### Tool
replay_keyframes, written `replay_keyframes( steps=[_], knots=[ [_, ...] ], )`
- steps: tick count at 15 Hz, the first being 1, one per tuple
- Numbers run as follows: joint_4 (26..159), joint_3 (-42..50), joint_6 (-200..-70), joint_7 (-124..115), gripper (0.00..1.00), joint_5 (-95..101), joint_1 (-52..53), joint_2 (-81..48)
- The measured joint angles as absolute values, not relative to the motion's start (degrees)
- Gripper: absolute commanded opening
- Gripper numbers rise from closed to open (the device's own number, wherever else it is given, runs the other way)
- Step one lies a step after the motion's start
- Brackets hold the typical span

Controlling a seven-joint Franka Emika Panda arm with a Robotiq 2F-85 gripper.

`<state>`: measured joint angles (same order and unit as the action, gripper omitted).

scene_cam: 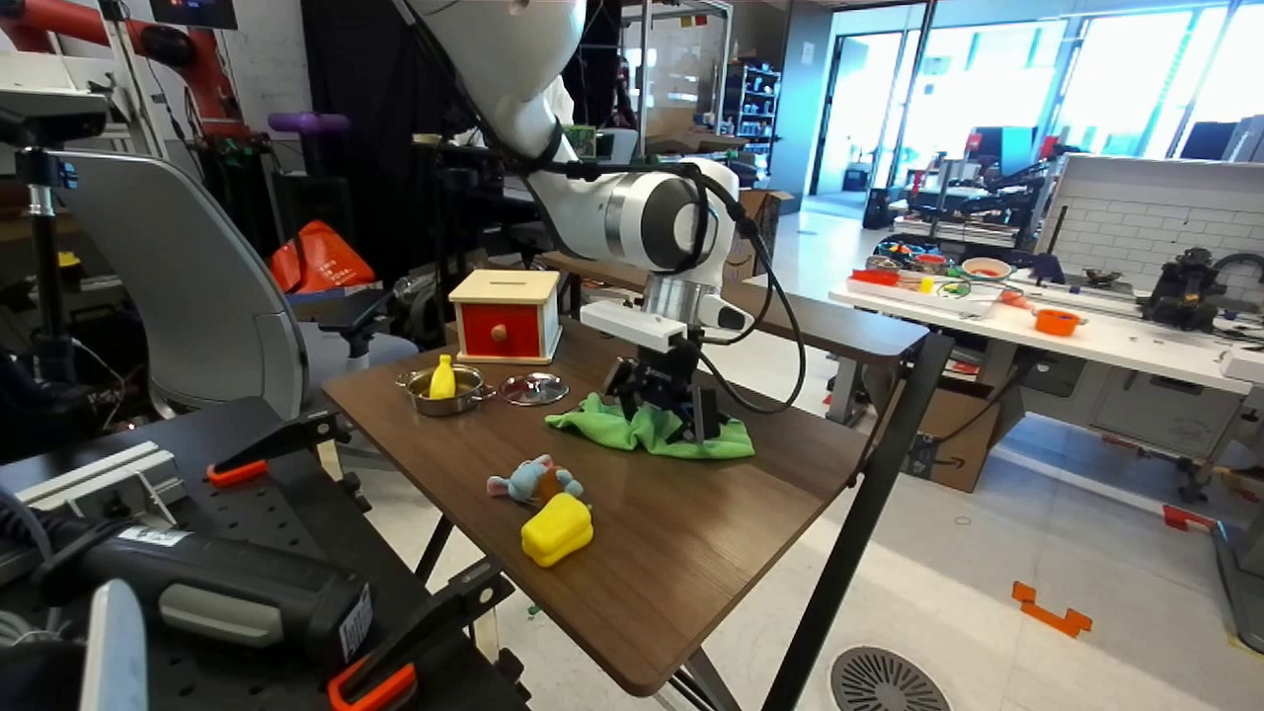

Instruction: Slide the green cloth to the left

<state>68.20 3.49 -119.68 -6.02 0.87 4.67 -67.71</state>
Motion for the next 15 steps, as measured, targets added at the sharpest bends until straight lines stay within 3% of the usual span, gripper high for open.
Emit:
replay_keyframes(
  steps=[15],
  knots=[
    [65.17, 3.11, -118.06, -5.48, 1.00, 3.04, 9.69, -66.07]
  ],
)
